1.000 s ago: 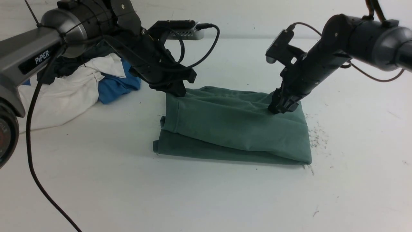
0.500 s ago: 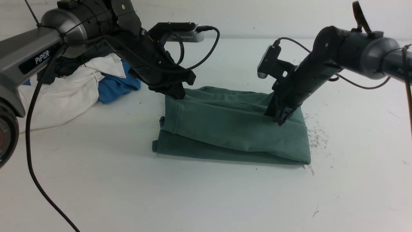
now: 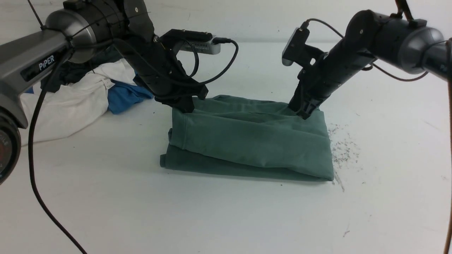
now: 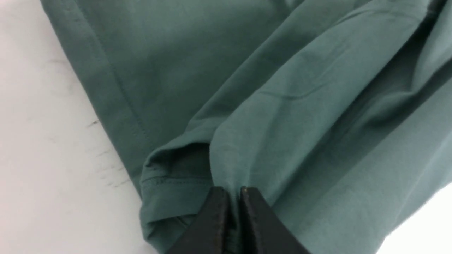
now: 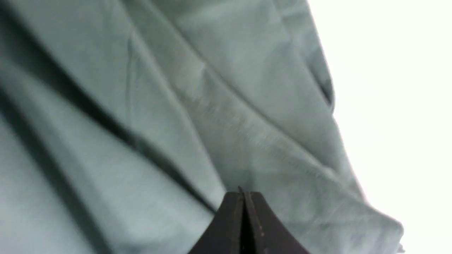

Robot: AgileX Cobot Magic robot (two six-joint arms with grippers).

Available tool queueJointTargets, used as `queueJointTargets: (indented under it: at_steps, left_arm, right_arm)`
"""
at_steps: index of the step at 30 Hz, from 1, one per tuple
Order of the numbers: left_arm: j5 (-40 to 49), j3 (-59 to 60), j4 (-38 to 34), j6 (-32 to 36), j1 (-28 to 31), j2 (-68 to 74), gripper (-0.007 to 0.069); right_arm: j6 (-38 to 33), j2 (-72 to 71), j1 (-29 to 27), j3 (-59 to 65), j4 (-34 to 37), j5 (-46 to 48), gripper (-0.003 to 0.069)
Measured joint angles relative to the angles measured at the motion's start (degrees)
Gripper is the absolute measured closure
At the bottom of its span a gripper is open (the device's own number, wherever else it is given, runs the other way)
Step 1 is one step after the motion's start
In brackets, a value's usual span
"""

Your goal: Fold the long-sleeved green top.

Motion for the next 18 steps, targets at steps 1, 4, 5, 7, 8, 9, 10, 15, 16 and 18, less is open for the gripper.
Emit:
queueJointTargets:
  at_steps: [1, 4, 5, 7, 8, 9, 10, 15, 16, 18]
  left_arm:
    - [0.0, 0.0, 0.6, 0.0, 0.0, 0.0, 0.0608]
    - [0.0, 0.0, 1.2, 0.0, 0.0, 0.0, 0.0608]
    - [0.0, 0.0, 1.3, 0.0, 0.0, 0.0, 0.0608]
    - [0.0, 0.0, 1.4, 0.0, 0.0, 0.0, 0.0608]
    - [0.0, 0.0, 1.4, 0.0, 0.0, 0.0, 0.0608]
    - [0.0, 0.0, 1.4, 0.0, 0.0, 0.0, 0.0608]
    - [0.1, 0.0, 1.4, 0.0, 0.0, 0.1, 0.0608]
    - [0.8, 0.0, 1.5, 0.0, 0.0, 0.5, 0.0608]
    - [0.9, 0.0, 1.5, 0.0, 0.0, 0.5, 0.0608]
    - [1.2, 0.0, 1.5, 0.0, 0.0, 0.5, 0.0608]
  right_arm:
    - [0.0, 0.0, 0.0, 0.0, 0.8, 0.8, 0.0673]
    - [-0.1, 0.1, 0.0, 0.0, 3.5, 2.6, 0.0667]
    - [-0.4, 0.1, 0.0, 0.0, 4.4, 2.7, 0.0655]
    - [-1.6, 0.3, 0.0, 0.0, 6.7, 2.7, 0.0600]
    - [-2.1, 0.6, 0.0, 0.0, 7.6, 2.7, 0.0566]
    - [-2.8, 0.9, 0.0, 0.0, 8.5, 2.7, 0.0524]
    - [-3.4, 1.2, 0.0, 0.0, 9.3, 2.7, 0.0477]
    - [-5.7, 3.7, 0.2, 0.0, 10.3, 2.7, 0.0265]
    - [-6.1, 4.0, 0.3, 0.0, 10.2, 2.7, 0.0242]
    - [-7.7, 4.7, 0.7, 0.0, 9.8, 2.4, 0.0205]
